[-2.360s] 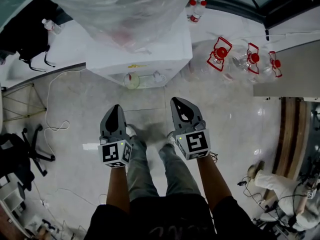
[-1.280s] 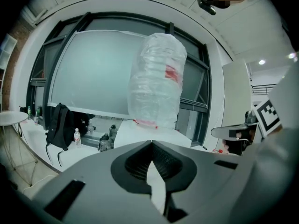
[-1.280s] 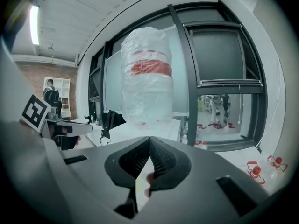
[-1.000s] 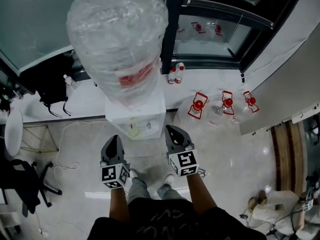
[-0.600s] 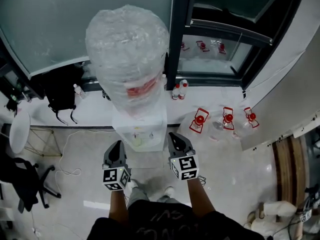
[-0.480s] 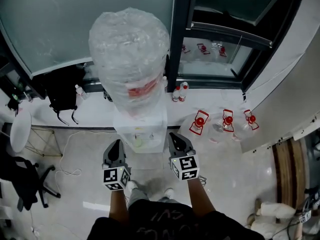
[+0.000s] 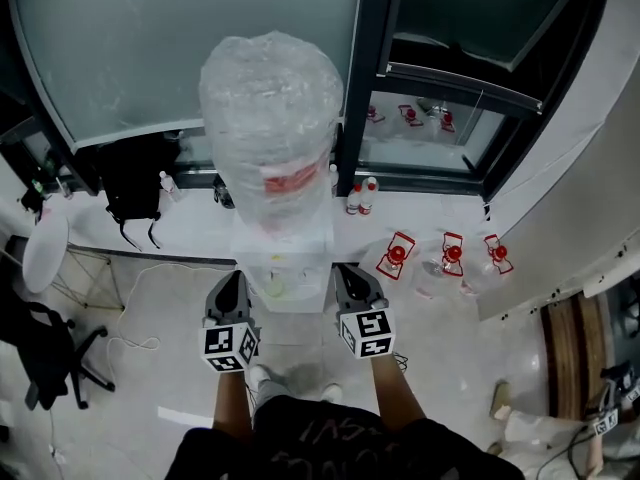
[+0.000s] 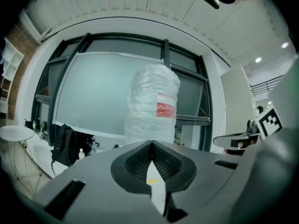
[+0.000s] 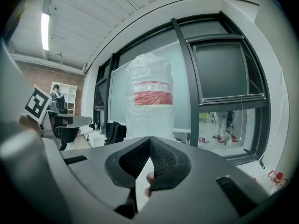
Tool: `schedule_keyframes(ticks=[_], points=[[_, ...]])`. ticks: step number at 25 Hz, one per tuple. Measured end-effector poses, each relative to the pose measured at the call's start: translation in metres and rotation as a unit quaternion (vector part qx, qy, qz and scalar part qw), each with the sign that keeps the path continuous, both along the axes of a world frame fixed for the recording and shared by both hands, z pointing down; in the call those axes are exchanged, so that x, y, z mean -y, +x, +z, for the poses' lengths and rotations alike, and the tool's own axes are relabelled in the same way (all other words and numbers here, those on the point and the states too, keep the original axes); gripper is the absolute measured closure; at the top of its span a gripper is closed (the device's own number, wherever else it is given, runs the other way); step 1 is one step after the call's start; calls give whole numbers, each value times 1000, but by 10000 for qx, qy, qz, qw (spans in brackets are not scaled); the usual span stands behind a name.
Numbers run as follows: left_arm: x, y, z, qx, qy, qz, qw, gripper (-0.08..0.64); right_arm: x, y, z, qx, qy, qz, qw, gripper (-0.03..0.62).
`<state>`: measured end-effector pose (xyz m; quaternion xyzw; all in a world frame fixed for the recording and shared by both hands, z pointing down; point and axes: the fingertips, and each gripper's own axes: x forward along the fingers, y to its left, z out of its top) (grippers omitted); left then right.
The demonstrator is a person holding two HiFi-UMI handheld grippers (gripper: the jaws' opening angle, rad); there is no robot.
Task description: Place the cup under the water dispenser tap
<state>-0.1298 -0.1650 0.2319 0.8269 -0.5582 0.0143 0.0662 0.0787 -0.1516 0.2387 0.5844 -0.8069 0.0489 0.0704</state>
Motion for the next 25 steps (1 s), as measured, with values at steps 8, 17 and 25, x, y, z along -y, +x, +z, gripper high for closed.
schedule_keyframes(ticks=[8,17,25], points=[[-10,5,-15,-117,0,27,9999,545,-11,11,-16,3,118,-8,9999,578],[-17,22,-24,-124,71,148,9998,545,-16,18,-18,-92,128,-159,9997,578],[-18,20,-29,-182,110,124,9997,545,-16,20,-21,-153,154,-130,9997,578]])
